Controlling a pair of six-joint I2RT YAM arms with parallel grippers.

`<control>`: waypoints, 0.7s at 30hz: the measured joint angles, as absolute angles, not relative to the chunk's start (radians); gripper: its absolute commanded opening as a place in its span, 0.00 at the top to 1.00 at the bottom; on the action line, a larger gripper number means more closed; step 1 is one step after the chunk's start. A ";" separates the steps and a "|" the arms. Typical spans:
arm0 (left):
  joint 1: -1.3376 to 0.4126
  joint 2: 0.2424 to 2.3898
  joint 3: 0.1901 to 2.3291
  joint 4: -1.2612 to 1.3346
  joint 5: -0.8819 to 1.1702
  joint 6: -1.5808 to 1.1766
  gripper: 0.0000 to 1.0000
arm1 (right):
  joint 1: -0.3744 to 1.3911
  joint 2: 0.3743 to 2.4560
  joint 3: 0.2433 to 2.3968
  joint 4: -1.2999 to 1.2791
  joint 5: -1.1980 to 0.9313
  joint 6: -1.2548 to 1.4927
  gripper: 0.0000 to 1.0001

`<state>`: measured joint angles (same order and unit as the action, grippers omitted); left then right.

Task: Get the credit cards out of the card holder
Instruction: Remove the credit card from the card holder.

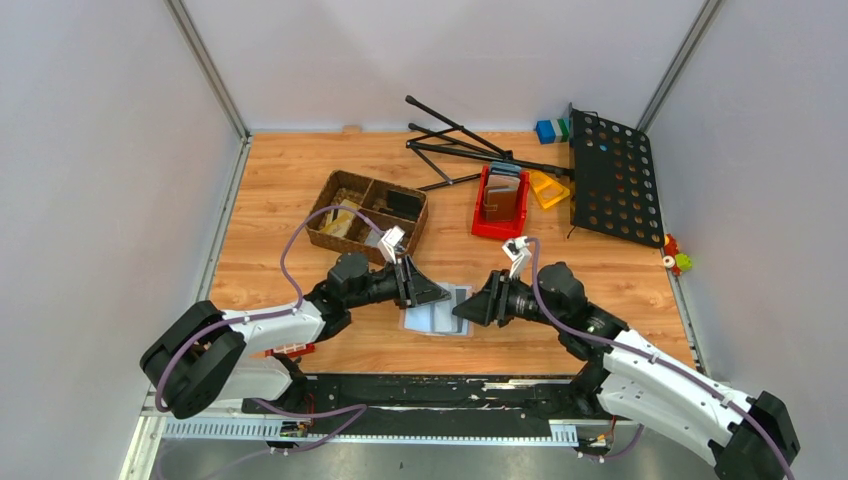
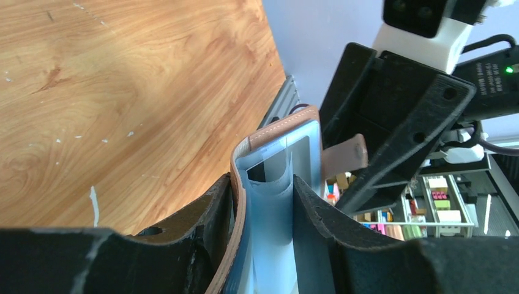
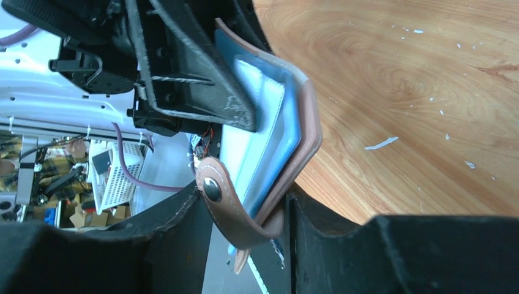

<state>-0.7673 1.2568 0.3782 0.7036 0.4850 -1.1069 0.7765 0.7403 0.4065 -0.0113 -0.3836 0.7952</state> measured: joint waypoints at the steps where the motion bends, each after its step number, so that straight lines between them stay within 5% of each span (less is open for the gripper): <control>1: -0.767 1.257 0.377 0.711 0.487 -1.113 0.62 | 0.776 0.744 0.406 -0.011 -0.380 0.797 0.65; 4: -0.768 1.257 0.368 0.745 0.492 -1.129 0.63 | 0.776 0.766 0.406 -0.012 -0.365 0.806 0.80; 15: -0.772 1.135 0.371 0.587 0.430 -1.066 0.59 | 0.780 0.720 0.406 -0.051 -0.339 0.826 0.97; 17: -0.772 1.099 0.383 0.529 0.421 -1.043 0.50 | 0.781 0.713 0.406 -0.044 -0.339 0.826 0.98; 21: -0.736 1.019 0.396 0.397 0.385 -0.988 0.13 | 0.773 0.703 0.408 -0.069 -0.324 0.825 0.99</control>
